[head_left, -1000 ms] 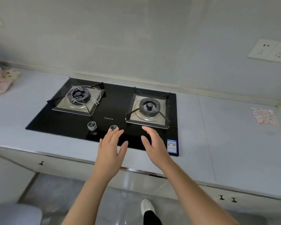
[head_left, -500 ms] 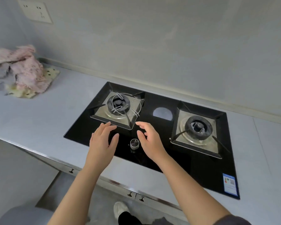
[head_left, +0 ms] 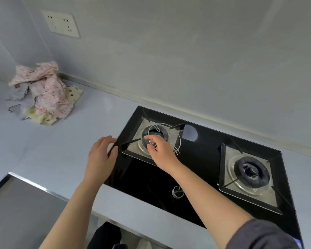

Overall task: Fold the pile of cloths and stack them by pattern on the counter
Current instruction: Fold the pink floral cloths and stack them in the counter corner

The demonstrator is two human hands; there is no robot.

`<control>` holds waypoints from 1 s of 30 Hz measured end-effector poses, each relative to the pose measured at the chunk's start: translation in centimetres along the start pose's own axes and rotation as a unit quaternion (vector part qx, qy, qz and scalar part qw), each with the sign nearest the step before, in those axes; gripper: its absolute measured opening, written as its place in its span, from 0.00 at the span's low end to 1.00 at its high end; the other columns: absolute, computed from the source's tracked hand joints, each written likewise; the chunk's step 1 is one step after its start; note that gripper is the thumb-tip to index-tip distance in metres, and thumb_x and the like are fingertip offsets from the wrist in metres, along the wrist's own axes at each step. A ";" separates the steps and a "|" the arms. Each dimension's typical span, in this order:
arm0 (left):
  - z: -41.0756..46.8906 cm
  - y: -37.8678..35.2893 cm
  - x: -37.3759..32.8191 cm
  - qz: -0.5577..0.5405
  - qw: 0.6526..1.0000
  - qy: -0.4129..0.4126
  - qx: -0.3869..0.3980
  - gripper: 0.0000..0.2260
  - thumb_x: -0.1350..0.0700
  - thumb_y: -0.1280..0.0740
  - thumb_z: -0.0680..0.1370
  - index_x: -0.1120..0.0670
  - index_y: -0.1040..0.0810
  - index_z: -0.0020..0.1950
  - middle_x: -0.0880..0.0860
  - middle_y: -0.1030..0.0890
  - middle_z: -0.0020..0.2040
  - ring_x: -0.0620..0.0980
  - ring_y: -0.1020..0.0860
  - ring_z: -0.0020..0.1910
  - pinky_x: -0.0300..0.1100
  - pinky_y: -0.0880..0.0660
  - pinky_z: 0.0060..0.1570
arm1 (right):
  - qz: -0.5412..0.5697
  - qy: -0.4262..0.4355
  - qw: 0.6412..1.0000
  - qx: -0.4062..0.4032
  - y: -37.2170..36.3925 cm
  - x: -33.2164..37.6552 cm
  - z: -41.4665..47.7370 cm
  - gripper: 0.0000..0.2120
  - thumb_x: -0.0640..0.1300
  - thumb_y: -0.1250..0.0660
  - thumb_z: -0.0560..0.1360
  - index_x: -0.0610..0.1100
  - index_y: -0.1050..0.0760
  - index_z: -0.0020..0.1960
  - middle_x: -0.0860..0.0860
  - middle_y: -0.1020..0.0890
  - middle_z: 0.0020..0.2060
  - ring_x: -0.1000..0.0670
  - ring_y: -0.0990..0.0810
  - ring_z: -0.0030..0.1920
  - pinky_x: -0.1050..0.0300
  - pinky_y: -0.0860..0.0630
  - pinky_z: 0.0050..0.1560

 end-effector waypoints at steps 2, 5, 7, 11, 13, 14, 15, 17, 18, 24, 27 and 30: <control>1.5 0.7 1.0 -0.006 1.000 -0.005 -0.011 0.11 0.57 0.38 0.80 0.53 0.24 0.62 0.50 0.26 0.66 0.51 0.31 0.68 0.48 0.35 0.68 | 0.001 -0.003 1.000 0.005 -0.9 0.6 1.0 0.16 0.43 0.42 0.81 0.48 0.29 0.68 0.53 0.27 0.65 0.55 0.27 0.61 0.60 0.30 0.63; 3.1 2.1 3.4 -0.009 1.000 -0.003 -0.023 0.11 0.58 0.38 0.80 0.53 0.24 0.62 0.50 0.25 0.65 0.51 0.30 0.66 0.47 0.34 0.66 | 0.004 0.001 1.000 0.005 -3.0 1.7 2.5 0.15 0.43 0.42 0.81 0.48 0.28 0.67 0.54 0.27 0.65 0.56 0.28 0.63 0.61 0.32 0.65; 3.9 3.2 4.8 -0.006 1.000 -0.012 -0.026 0.11 0.58 0.37 0.80 0.54 0.24 0.61 0.50 0.25 0.64 0.51 0.29 0.65 0.44 0.34 0.64 | 0.006 0.003 1.000 0.005 -4.3 2.6 3.2 0.15 0.43 0.42 0.81 0.49 0.28 0.66 0.56 0.27 0.62 0.57 0.28 0.62 0.60 0.31 0.64; 7.0 6.3 8.8 0.017 0.999 -0.029 -0.039 0.10 0.60 0.35 0.79 0.55 0.23 0.59 0.53 0.23 0.62 0.53 0.27 0.63 0.43 0.33 0.61 | -0.004 0.014 1.000 0.025 -8.1 5.5 6.5 0.15 0.42 0.41 0.80 0.48 0.28 0.66 0.55 0.27 0.63 0.56 0.29 0.63 0.58 0.32 0.64; 9.2 8.2 11.2 0.021 0.998 -0.028 -0.045 0.10 0.61 0.34 0.78 0.55 0.22 0.59 0.53 0.22 0.61 0.54 0.26 0.61 0.42 0.32 0.58 | -0.006 0.020 0.999 0.034 -10.4 7.2 8.8 0.15 0.42 0.42 0.80 0.48 0.28 0.65 0.54 0.27 0.64 0.55 0.30 0.64 0.59 0.33 0.63; 10.6 9.5 12.7 0.022 0.998 -0.027 -0.048 0.10 0.61 0.34 0.78 0.56 0.22 0.58 0.53 0.22 0.60 0.54 0.25 0.60 0.42 0.32 0.56 | -0.005 0.022 0.999 0.039 -11.8 8.1 10.2 0.15 0.42 0.42 0.80 0.49 0.28 0.65 0.54 0.27 0.64 0.55 0.30 0.65 0.60 0.33 0.62; 12.1 10.7 14.0 0.022 0.998 -0.027 -0.051 0.10 0.62 0.34 0.77 0.56 0.22 0.58 0.53 0.21 0.59 0.55 0.24 0.58 0.42 0.31 0.54 | -0.002 0.023 0.999 0.043 -13.0 9.1 11.7 0.15 0.42 0.42 0.80 0.49 0.28 0.66 0.55 0.28 0.65 0.56 0.30 0.65 0.61 0.34 0.62; 15.6 13.1 16.8 0.029 0.998 -0.036 -0.052 0.10 0.63 0.33 0.77 0.57 0.21 0.57 0.55 0.21 0.57 0.56 0.24 0.55 0.43 0.31 0.52 | 0.005 0.024 0.999 0.041 -15.4 11.2 15.1 0.15 0.42 0.42 0.80 0.50 0.28 0.65 0.55 0.28 0.65 0.57 0.31 0.65 0.62 0.34 0.62; 17.8 14.5 18.2 0.034 0.997 -0.042 -0.049 0.10 0.63 0.33 0.76 0.58 0.21 0.57 0.55 0.21 0.56 0.56 0.24 0.55 0.43 0.31 0.51 | 0.006 0.024 0.999 0.036 -16.8 12.4 17.2 0.15 0.42 0.42 0.80 0.49 0.28 0.65 0.55 0.28 0.65 0.57 0.31 0.65 0.61 0.33 0.62; 30.3 20.5 24.9 0.087 0.993 -0.080 -0.004 0.10 0.62 0.33 0.76 0.57 0.20 0.56 0.56 0.21 0.57 0.58 0.22 0.51 0.48 0.27 0.50 | 0.061 -0.015 0.998 0.018 -25.0 19.1 28.3 0.13 0.41 0.41 0.80 0.44 0.26 0.63 0.51 0.25 0.64 0.52 0.27 0.64 0.69 0.33 0.54; 36.7 22.3 27.3 0.102 0.992 -0.071 -0.012 0.11 0.61 0.33 0.75 0.58 0.20 0.58 0.57 0.22 0.58 0.59 0.23 0.55 0.50 0.27 0.54 | 0.114 -0.044 0.992 0.020 -28.3 22.2 34.0 0.13 0.42 0.40 0.80 0.43 0.26 0.63 0.52 0.25 0.64 0.54 0.27 0.63 0.65 0.31 0.57; 41.3 22.1 28.3 0.129 0.991 -0.031 0.004 0.17 0.56 0.32 0.76 0.57 0.24 0.64 0.57 0.24 0.62 0.59 0.27 0.61 0.50 0.30 0.58 | 0.120 -0.065 0.991 0.015 -30.4 23.8 38.5 0.13 0.42 0.41 0.80 0.44 0.26 0.63 0.52 0.24 0.63 0.54 0.26 0.62 0.64 0.30 0.57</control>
Point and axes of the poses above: each hand's wrist, its own z-axis towards the middle knuckle, its own y-axis out of the back of the hand, x = y × z, the point moved 1 cm from there along z, towards the middle knuckle
